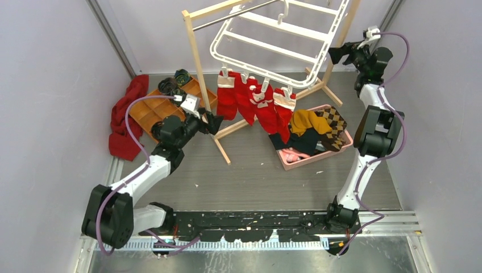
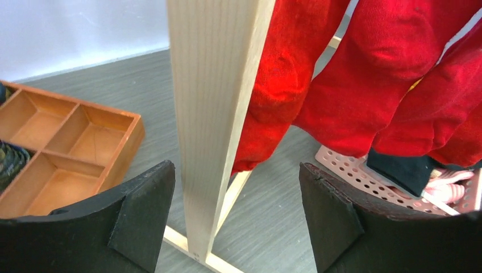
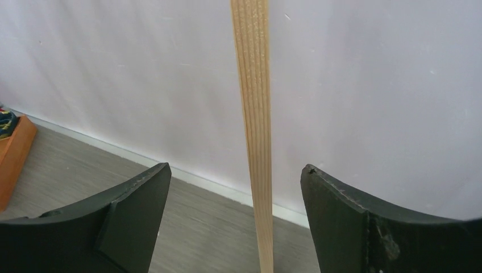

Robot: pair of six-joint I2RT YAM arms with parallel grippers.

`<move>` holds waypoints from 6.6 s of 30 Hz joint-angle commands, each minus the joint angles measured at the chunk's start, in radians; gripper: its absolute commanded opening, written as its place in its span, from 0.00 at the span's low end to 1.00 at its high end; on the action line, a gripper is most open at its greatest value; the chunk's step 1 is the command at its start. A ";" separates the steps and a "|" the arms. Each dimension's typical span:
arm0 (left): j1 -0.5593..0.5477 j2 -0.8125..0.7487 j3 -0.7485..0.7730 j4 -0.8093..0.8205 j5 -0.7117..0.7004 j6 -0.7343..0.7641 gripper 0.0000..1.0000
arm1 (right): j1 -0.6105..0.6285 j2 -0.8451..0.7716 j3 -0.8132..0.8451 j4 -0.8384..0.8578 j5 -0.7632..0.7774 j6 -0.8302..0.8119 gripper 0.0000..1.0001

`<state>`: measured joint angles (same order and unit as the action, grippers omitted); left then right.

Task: Clip the socks to the hanger
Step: Adjust the clothesline at the center of the board, then pick up the sock from the bin.

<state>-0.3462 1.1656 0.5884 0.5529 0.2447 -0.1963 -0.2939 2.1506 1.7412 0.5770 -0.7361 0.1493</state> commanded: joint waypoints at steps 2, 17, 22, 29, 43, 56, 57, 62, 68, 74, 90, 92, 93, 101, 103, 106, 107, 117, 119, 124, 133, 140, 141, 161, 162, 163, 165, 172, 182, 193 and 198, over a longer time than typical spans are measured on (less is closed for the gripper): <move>-0.018 0.075 0.097 0.153 -0.002 0.066 0.76 | 0.024 0.087 0.139 0.082 0.019 0.000 0.86; -0.033 0.228 0.266 0.154 0.021 0.047 0.37 | 0.021 0.085 0.115 0.242 -0.003 -0.015 0.28; -0.032 0.261 0.311 0.144 0.020 0.049 0.28 | -0.004 -0.031 -0.049 0.301 0.016 -0.027 0.21; -0.031 0.363 0.423 0.128 0.050 0.036 0.23 | -0.070 -0.271 -0.341 0.293 0.073 -0.071 0.16; -0.018 0.629 0.676 0.154 0.191 -0.041 0.21 | -0.145 -0.683 -0.784 0.109 0.260 -0.185 0.13; -0.013 0.919 0.989 0.204 0.276 -0.167 0.21 | -0.175 -0.853 -0.975 0.088 0.406 -0.205 0.13; -0.013 0.940 1.017 0.205 0.284 -0.180 0.21 | -0.175 -0.860 -0.983 0.086 0.417 -0.207 0.13; -0.025 1.032 1.138 0.209 0.298 -0.233 0.21 | -0.175 -0.900 -1.018 0.061 0.449 -0.210 0.13; -0.045 1.123 1.249 0.224 0.300 -0.302 0.29 | -0.179 -0.938 -1.045 0.035 0.445 -0.205 0.25; -0.035 1.066 1.186 0.252 0.216 -0.330 0.55 | -0.202 -0.971 -0.981 -0.115 0.348 -0.185 0.67; 0.089 0.688 0.880 0.076 0.121 -0.465 0.75 | -0.283 -1.041 -0.664 -0.887 0.159 -0.315 1.00; 0.095 0.688 0.886 0.056 0.144 -0.474 0.75 | -0.294 -1.048 -0.659 -0.904 0.149 -0.315 1.00; 0.097 0.691 0.892 0.039 0.155 -0.483 0.76 | -0.299 -1.052 -0.658 -0.914 0.134 -0.324 1.00; 0.127 0.622 0.878 -0.117 0.223 -0.430 0.83 | -0.337 -1.062 -0.554 -1.219 0.063 -0.474 1.00; 0.138 0.586 0.867 -0.192 0.237 -0.407 0.84 | -0.357 -1.065 -0.542 -1.285 0.037 -0.505 1.00; 0.153 0.525 0.838 -0.278 0.255 -0.381 0.85 | -0.368 -1.070 -0.523 -1.410 0.006 -0.570 1.00; 0.156 0.504 0.828 -0.309 0.259 -0.368 0.86 | -0.369 -1.072 -0.513 -1.454 -0.005 -0.598 1.00; 0.177 0.243 0.700 -0.614 0.277 -0.246 0.86 | -0.370 -1.065 -0.428 -1.960 -0.083 -0.982 1.00; 0.179 0.171 0.649 -0.650 0.283 -0.242 0.87 | -0.367 -1.063 -0.431 -2.056 -0.130 -1.086 1.00; 0.181 -0.059 0.456 -0.634 0.298 -0.322 0.96 | -0.297 -1.037 -0.448 -2.224 -0.201 -1.302 1.00; 0.182 -0.288 0.125 -0.395 0.359 -0.571 1.00 | 0.037 -1.064 -0.601 -2.059 -0.183 -1.544 1.00; 0.182 -0.247 0.016 -0.184 0.430 -0.650 0.96 | 0.223 -0.991 -0.685 -1.788 -0.134 -1.633 0.98; 0.182 -0.241 0.012 -0.174 0.432 -0.648 0.96 | 0.239 -0.972 -0.682 -1.757 -0.136 -1.625 0.96; 0.182 -0.179 -0.040 -0.103 0.376 -0.643 0.94 | 0.556 -0.842 -0.841 -1.161 0.250 -0.925 0.44; 0.182 -0.172 -0.037 -0.099 0.382 -0.646 0.94 | 0.557 -0.842 -0.841 -1.160 0.254 -0.922 0.36; 0.182 -0.166 -0.034 -0.095 0.387 -0.653 0.94 | 0.558 -0.845 -0.837 -1.159 0.258 -0.916 0.29; 0.182 -0.164 -0.034 -0.091 0.394 -0.662 0.93 | 0.557 -0.858 -0.825 -1.169 0.252 -0.897 0.17; 0.180 -0.225 -0.060 -0.084 0.446 -0.666 0.91 | 0.554 -1.025 -0.793 -1.230 0.180 -0.774 0.03; -0.066 -0.318 -0.116 0.023 0.411 -0.535 0.90 | 0.550 -1.354 -0.888 -1.151 0.168 -0.548 0.01; -0.409 -0.256 -0.111 0.101 0.213 -0.316 0.89 | 0.548 -1.544 -0.879 -1.027 0.070 -0.296 0.01; -0.536 -0.106 -0.065 0.224 0.160 -0.305 0.88 | 0.547 -1.544 -0.851 -0.941 -0.048 -0.191 0.01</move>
<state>-0.8108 0.9730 0.4683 0.6228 0.4801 -0.5594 0.2550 0.6064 0.8345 -0.4858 -0.6743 -0.1600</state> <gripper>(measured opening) 0.889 0.077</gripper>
